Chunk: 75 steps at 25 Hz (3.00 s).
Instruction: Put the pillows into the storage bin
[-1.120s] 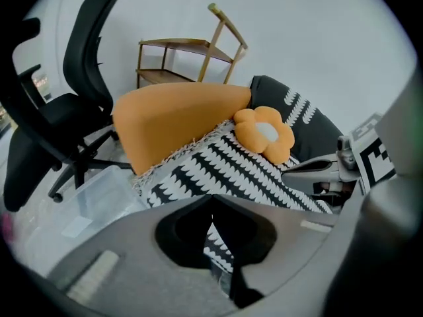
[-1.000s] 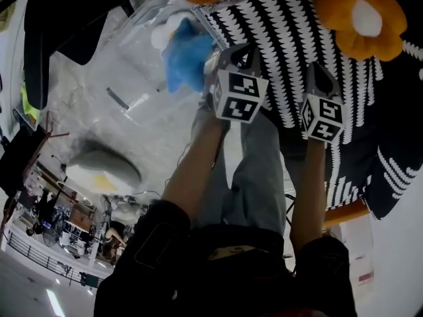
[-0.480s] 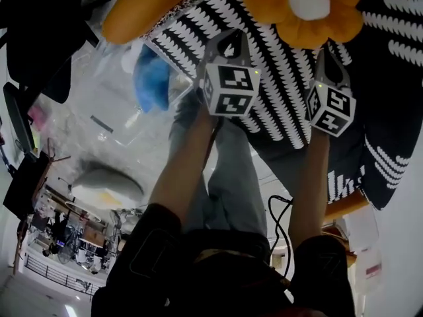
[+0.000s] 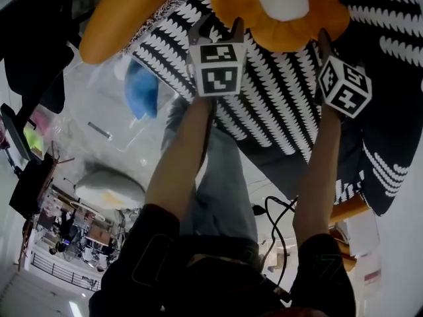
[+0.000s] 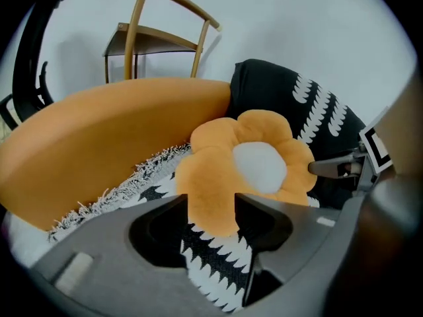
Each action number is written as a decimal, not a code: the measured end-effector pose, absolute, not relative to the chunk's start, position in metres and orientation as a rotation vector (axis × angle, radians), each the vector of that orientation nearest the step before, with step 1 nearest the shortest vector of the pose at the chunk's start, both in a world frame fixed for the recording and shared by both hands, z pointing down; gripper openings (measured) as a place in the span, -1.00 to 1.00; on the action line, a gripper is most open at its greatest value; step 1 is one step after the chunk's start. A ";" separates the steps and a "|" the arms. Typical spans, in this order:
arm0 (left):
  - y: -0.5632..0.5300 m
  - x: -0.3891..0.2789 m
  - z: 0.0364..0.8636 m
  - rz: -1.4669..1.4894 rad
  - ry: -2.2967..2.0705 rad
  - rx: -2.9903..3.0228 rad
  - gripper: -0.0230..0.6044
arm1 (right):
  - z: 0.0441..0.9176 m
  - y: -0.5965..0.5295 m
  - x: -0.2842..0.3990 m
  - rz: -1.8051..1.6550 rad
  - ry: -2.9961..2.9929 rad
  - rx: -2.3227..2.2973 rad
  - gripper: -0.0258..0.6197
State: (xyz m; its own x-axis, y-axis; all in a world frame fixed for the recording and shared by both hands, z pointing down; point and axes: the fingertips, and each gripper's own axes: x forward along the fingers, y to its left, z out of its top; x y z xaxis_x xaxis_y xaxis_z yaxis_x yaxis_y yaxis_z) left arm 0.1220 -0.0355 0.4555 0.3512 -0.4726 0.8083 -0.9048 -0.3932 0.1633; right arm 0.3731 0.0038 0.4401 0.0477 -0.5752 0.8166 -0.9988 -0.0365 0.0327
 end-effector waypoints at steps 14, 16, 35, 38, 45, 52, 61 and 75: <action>-0.032 0.093 0.486 1.080 -1.059 2.016 -0.81 | 0.469 0.010 0.299 0.977 -1.767 1.449 -0.76; -0.025 0.094 0.477 1.059 -1.054 2.014 -0.82 | 0.459 0.015 0.300 0.960 -1.780 1.435 -0.79; 0.090 -0.080 0.419 0.862 -1.232 1.786 -0.82 | 0.397 0.072 0.132 0.856 -1.890 1.101 -0.81; 0.108 -0.124 0.418 0.822 -1.280 1.742 -0.82 | 0.393 0.078 0.086 0.817 -1.918 1.043 -0.81; 0.155 -0.267 0.408 0.764 -1.395 1.614 -0.81 | 0.388 0.105 -0.060 0.776 -1.964 0.831 -0.81; 0.234 -0.407 0.428 0.721 -1.548 1.380 -0.80 | 0.409 0.136 -0.216 0.718 -2.012 0.575 -0.81; 0.287 -0.511 0.448 0.682 -1.681 1.249 -0.46 | 0.434 0.136 -0.328 0.609 -2.048 0.543 -0.52; 0.291 -0.473 0.417 0.527 -1.615 1.339 -0.89 | 0.420 0.183 -0.290 0.712 -2.003 0.616 -0.59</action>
